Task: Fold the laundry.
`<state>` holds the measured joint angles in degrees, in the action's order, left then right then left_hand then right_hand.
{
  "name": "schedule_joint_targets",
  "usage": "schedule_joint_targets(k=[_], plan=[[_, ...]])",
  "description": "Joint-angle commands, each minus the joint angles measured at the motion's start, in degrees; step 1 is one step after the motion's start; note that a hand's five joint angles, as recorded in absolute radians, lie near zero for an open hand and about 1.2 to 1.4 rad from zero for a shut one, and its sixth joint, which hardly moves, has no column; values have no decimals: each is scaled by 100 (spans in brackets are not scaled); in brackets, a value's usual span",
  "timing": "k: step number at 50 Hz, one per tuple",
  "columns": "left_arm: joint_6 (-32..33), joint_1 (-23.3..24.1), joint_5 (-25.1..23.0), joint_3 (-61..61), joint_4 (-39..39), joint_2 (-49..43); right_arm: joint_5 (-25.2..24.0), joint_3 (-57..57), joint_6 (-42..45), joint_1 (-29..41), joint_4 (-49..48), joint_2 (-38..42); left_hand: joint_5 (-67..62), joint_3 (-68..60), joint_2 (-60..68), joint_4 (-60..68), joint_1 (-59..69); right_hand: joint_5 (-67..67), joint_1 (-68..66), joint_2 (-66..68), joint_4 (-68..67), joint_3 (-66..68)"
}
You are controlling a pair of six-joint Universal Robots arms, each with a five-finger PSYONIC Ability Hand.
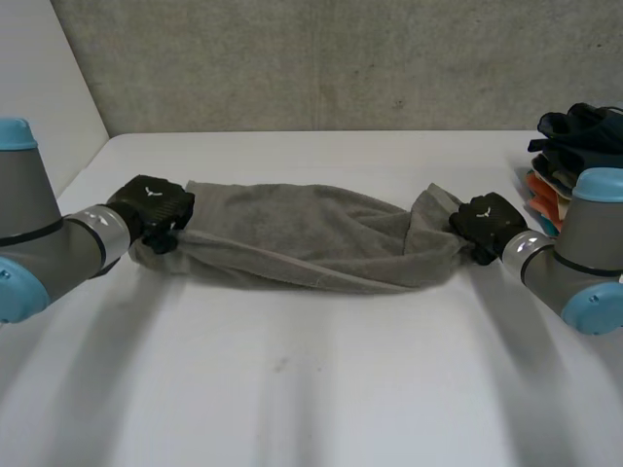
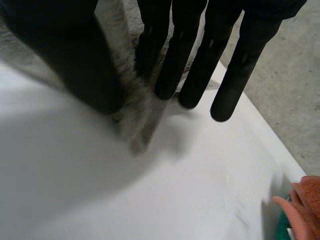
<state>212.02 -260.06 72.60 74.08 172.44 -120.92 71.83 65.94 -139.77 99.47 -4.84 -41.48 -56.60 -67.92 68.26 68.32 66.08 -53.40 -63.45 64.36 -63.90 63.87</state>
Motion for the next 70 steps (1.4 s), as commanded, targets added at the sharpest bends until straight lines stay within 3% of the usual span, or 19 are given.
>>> schedule_joint_targets(k=[1, 5, 7, 12, 15, 17, 19, 23, 27, 31, 37, 43, 47, 60, 70], plan=[[-257, -115, 0, 124, -61, 182, 322, -178, -330, -59, 36, -201, -1340, -1208, 1174, 1168, 1392, -1660, -1655, 1564, -1610, 1613], [-380, -185, 8, 405, -157, 463, 340, -108, -700, -191, 500, -588, -1340, -1208, 1174, 1168, 1392, -1660, -1655, 1564, -1610, 1613], [-424, -281, 8, 817, -411, 813, 314, -64, -640, -287, 1357, -913, -1109, -977, 942, 936, 1161, -1660, -1655, 1564, -1610, 1613], [-206, -501, -9, 1635, -939, 1429, 401, 156, 536, -682, 4259, -1547, -1257, -1125, 1091, 1085, 1310, -1660, -1655, 1564, -1610, 1613], [354, -624, -9, 2118, -1412, 1754, 655, 515, 1606, -963, 5873, -1888, -1340, -1208, 1174, 1168, 1392, -1660, -1655, 1564, -1610, 1613], [716, -651, -9, 2330, -1660, 1835, 744, 648, 2057, -1087, 6275, -2030, -1340, -1208, 1174, 1168, 1392, -1660, -1655, 1564, -1610, 1613], [1268, -669, -9, 2532, -1958, 1870, 814, 788, 2461, -1149, 6189, -2171, -1340, -1208, 1174, 1168, 1392, -1660, -1655, 1564, -1610, 1613], [1885, -590, 43, 2428, -1899, 1792, 841, 632, 2315, -974, 5820, -2224, -1325, -1193, 1159, 1153, 1378, -1660, -1655, 1564, -1610, 1613], [1808, -344, 228, 1726, -1311, 1405, 903, 35, 1884, -552, 5503, -2058, -1340, -1208, 1174, 1168, 1392, -1660, -1655, 1564, -1610, 1613], [1510, -54, 535, 506, -546, 983, 1052, -1115, 1208, -174, 5073, -1829, -1340, -1208, 1174, 1168, 1392, -1660, -1655, 1564, -1610, 1613], [360, 96, 747, -1543, 1246, 640, 1386, -3147, -382, 152, 3247, -1609, -1340, -1208, 1174, 1168, 1392, -1660, -1655, 1564, -1610, 1613], [-932, 105, 1141, -2107, 3161, 657, 1544, -3027, -1385, 196, 727, -1977, -1340, -1208, 1174, 1168, 1392, -1660, -1655, 1564, -1610, 1613], [-1057, 105, 1327, -2073, 3261, 649, 1483, -2631, -1352, 169, 116, -2171, -1340, -1208, 1174, 1168, 1392, -1660, -1655, 1564, -1610, 1613], [-1154, -10, 1336, -571, 3050, 622, 1114, -1998, -1255, 240, 1072, -1882, -1340, -1208, 1174, 1168, 1392, -1660, -1655, 1564, -1610, 1613], [-961, 8, 783, 1942, 2866, 850, 1052, -206, -341, 152, 2381, -1618, -1340, -1208, 1174, 1168, 1392, -1660, -1655, 1564, -1610, 1613]])
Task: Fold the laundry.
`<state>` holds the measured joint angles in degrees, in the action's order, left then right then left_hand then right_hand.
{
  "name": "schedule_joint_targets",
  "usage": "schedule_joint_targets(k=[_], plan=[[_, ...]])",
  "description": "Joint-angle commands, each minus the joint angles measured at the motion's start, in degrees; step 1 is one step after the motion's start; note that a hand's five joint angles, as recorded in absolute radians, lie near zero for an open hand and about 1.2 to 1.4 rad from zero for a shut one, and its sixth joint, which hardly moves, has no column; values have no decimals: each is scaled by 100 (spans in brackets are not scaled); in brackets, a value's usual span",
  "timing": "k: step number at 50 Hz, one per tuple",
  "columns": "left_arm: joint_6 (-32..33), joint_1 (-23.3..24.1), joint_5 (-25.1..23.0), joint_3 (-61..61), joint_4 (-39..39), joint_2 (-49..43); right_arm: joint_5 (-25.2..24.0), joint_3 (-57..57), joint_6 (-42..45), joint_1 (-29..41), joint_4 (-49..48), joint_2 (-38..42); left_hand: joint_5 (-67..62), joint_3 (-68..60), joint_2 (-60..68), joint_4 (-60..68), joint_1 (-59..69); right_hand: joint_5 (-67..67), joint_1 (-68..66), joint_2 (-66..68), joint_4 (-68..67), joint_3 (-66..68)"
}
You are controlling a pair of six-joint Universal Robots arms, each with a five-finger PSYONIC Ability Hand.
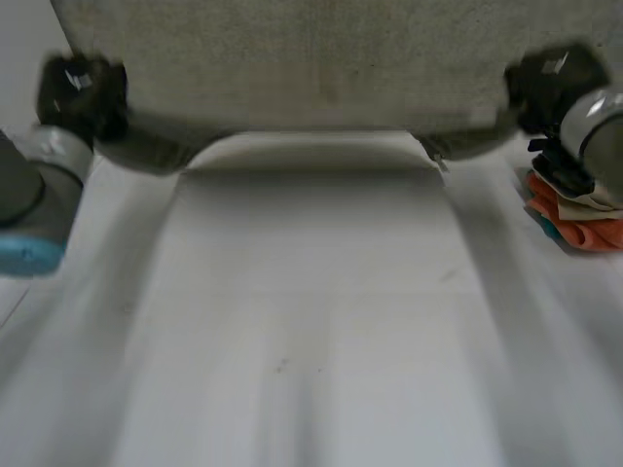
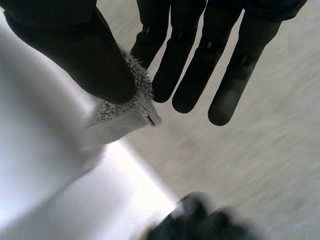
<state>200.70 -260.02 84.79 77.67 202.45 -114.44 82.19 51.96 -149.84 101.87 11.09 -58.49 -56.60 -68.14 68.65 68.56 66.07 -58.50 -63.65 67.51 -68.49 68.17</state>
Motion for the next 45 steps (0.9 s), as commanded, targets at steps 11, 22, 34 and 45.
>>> schedule_joint_targets(k=[11, 22, 34, 45], plan=[[2648, 83, -42, 3527, -3288, 1696, 833, 3249, 3275, -782, 3478, -874, -1340, -1186, 1135, 1144, 1393, -1150, -1635, 1249, -1151, 1183], [2633, 408, -209, 2616, -3144, 1243, 755, 2716, 3191, -695, 2311, -454, -1340, -1186, 1135, 1144, 1393, -1150, -1635, 1249, -1151, 1183], [2210, 786, 477, -215, -1876, -965, 711, 1335, 1897, -475, 642, 531, -1340, -1186, 1135, 1144, 1393, -1150, -1635, 1249, -1151, 1183], [2324, 1120, 837, -2404, -1920, -2609, 746, -89, 2020, -167, -115, 1735, -1325, -1172, 1120, 1129, 1378, 738, 253, -638, 736, -704]])
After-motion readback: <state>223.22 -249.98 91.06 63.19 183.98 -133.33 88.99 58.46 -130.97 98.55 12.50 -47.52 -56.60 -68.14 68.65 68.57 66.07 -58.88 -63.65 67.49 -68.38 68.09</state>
